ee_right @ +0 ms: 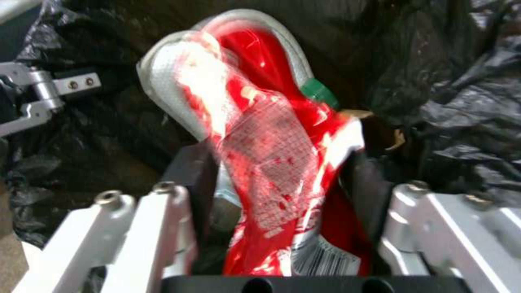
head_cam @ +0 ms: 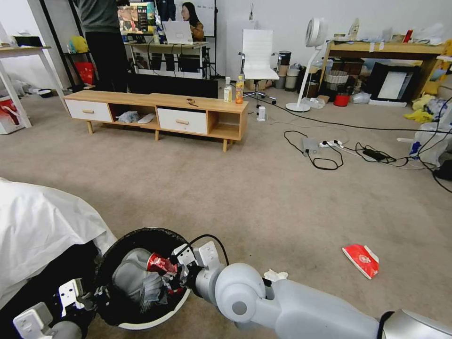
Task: Pick up the trash bin and place the garbage on the floor into it.
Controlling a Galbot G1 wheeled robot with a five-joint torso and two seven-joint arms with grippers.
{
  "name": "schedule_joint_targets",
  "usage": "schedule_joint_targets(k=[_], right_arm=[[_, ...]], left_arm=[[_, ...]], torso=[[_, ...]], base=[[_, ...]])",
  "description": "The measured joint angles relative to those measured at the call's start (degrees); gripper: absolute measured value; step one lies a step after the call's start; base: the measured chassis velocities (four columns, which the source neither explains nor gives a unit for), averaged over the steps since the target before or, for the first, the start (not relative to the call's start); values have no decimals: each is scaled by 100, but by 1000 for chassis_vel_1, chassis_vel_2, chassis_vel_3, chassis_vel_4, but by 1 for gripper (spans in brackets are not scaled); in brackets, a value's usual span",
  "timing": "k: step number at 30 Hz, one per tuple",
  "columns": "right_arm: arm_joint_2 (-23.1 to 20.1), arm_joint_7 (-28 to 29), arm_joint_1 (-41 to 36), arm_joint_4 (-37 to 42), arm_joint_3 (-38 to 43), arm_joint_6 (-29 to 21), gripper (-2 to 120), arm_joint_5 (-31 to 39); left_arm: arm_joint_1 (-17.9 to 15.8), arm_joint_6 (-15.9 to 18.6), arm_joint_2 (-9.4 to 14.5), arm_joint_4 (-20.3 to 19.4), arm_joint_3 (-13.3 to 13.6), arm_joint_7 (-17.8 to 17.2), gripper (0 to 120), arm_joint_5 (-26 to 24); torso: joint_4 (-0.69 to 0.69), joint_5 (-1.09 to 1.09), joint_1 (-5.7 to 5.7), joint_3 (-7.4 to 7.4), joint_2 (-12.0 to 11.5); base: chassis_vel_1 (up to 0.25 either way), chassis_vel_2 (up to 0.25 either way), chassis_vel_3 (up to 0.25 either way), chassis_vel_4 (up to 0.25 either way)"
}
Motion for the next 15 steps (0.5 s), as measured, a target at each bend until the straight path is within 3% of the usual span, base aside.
schedule_joint_targets(k=[8,9,11,12,15], right_arm=[[10,-26,5,8,28,7,79,-10],[11,-31,9,13,37,8,87,-11],[11,-32,10,16,41,8,89,-11],[12,-36,17,22,53,9,97,-12],[20,-39,24,32,94,11,99,-12]], left_arm=[[-5,1,2,21,3,29,1,-6],[-7,1,2,21,4,31,1,-7],[-8,1,2,21,4,32,1,-8],[-10,1,-1,24,5,35,1,-9],[-13,2,-4,33,9,69,1,-3]], torso=[[0,0,0,0,0],[0,0,0,0,0],[0,0,0,0,0],[0,0,0,0,0],[0,0,0,0,0]], base=[[0,0,0,0],[0,0,0,0],[0,0,0,0],[0,0,0,0],[0,0,0,0]])
